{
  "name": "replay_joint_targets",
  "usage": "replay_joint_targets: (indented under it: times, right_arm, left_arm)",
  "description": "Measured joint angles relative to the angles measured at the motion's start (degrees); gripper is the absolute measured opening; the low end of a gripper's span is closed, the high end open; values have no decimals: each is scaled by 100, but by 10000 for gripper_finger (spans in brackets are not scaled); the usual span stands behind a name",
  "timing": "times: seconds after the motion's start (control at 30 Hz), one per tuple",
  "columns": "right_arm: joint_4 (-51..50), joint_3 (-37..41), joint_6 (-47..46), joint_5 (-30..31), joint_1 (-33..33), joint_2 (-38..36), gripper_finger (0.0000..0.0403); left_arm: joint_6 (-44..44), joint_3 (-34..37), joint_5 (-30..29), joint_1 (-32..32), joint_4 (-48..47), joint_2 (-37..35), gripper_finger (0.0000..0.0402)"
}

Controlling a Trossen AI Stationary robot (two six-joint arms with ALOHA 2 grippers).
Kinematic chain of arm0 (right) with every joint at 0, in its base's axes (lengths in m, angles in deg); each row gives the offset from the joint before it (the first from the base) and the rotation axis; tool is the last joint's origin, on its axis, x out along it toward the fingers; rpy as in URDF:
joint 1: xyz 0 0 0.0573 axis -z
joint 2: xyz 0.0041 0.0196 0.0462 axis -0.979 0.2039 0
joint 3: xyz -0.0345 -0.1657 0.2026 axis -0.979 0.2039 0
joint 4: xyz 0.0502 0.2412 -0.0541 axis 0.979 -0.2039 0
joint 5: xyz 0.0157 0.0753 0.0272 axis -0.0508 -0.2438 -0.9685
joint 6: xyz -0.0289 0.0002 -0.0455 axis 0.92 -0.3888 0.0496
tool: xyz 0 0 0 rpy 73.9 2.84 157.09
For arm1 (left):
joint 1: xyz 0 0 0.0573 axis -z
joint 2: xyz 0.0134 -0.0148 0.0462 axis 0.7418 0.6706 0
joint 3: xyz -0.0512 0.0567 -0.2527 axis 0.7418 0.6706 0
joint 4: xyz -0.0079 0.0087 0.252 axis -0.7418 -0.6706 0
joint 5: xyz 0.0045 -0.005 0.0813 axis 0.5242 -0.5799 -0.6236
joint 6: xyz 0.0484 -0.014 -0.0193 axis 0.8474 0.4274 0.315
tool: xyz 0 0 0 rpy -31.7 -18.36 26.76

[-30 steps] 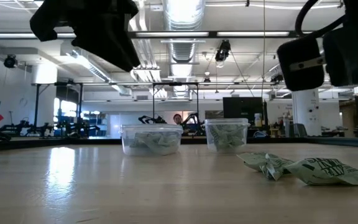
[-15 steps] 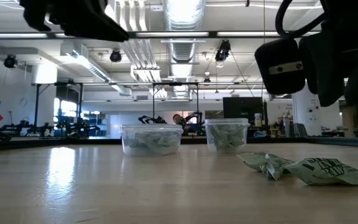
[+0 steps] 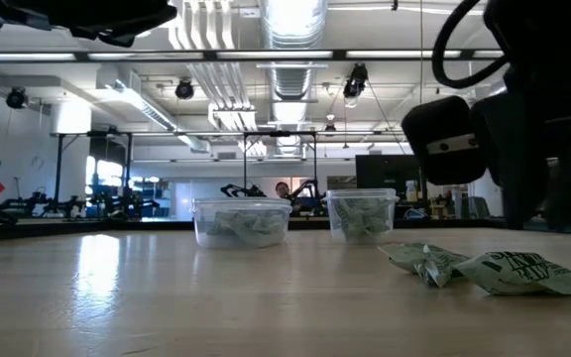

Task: Pick and place items into bin
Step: Put the white stevia packet into the right transparent bin

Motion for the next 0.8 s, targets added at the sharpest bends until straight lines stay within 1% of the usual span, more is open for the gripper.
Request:
replay_joint_targets:
  times: [0.2, 0.43, 0.57, 0.67, 0.8]
  right_arm:
    - [-84, -103, 3, 61, 13, 58, 57]
    - [-202, -93, -176, 292, 28, 80, 95]
    - [-221, -93, -256, 306, 28, 80, 115]
    - [-262, -93, -264, 304, 28, 80, 123]
    - [-369, -93, -297, 304, 28, 80, 125]
  left_arm:
    - [5, 50, -7, 0, -21, -19, 107]
    - [25, 21, 0, -2, 3, 48, 107]
    - [33, 21, 2, -2, 20, 50, 107]
    - [33, 21, 2, -2, 18, 48, 107]
    - [33, 21, 2, -2, 16, 54, 107]
